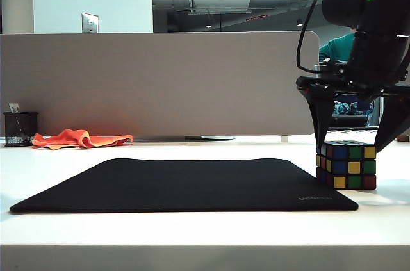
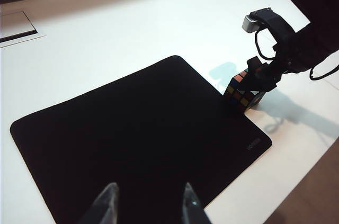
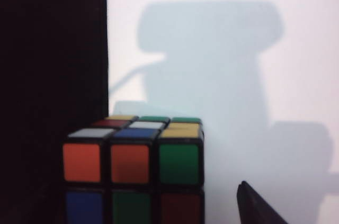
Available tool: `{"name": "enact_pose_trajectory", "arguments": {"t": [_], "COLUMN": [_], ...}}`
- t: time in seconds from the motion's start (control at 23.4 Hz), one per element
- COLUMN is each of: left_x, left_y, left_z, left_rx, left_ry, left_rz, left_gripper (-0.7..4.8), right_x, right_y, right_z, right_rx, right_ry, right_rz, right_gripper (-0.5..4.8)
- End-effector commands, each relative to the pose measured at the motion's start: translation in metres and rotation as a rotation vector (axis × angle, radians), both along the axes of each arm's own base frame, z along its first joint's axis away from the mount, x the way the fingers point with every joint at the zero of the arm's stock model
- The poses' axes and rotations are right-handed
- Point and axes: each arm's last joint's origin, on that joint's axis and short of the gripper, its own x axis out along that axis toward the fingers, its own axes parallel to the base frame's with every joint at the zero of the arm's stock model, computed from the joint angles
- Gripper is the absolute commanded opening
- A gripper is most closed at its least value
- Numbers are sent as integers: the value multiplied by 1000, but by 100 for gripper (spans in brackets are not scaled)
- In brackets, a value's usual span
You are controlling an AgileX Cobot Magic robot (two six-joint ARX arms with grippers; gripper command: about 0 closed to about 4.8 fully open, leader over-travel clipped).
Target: Pick up the cube on the right side of the mouse pad, then place it in the center of the mouse pad.
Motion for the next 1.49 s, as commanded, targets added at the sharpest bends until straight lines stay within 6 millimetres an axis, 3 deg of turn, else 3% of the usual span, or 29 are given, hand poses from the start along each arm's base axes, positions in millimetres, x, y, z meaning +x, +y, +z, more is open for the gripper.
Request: {"name": "enact_pose_trajectory", "arguments": {"t": [0.04, 0.34, 0.51, 0.85, 1.11, 1.32, 1.41, 1.49], "left_x": [0, 0, 0, 0, 0, 0, 0, 0], "left_y": [1, 1, 1, 1, 1, 1, 1, 1], "left_z": [2, 2, 2, 2, 2, 1, 1, 1], "left_rx": [0, 6, 6, 6, 7, 8, 9, 10], "left_ry": [-12, -13, -13, -12, -6, -5, -3, -2], "left_rz": [9, 21, 21, 21, 21, 21, 21, 20], "left_gripper": [153, 153, 153, 153, 153, 153, 153, 153], "right_x": [4, 7, 9, 10, 17, 16, 14, 17], "right_y": [2, 2, 3, 3, 10, 35, 53, 72], "right_z": [-1, -10, -9, 0, 86, 152, 159, 148], "right_rx": [9, 2, 4, -8, 83, 153, 170, 170], "right_ry": [-20, 9, 1, -13, -147, -347, -398, -367], "right_rz": [0, 0, 0, 35, 76, 156, 202, 247], "right_gripper": [479, 479, 259, 259, 260, 261, 262, 264]}}
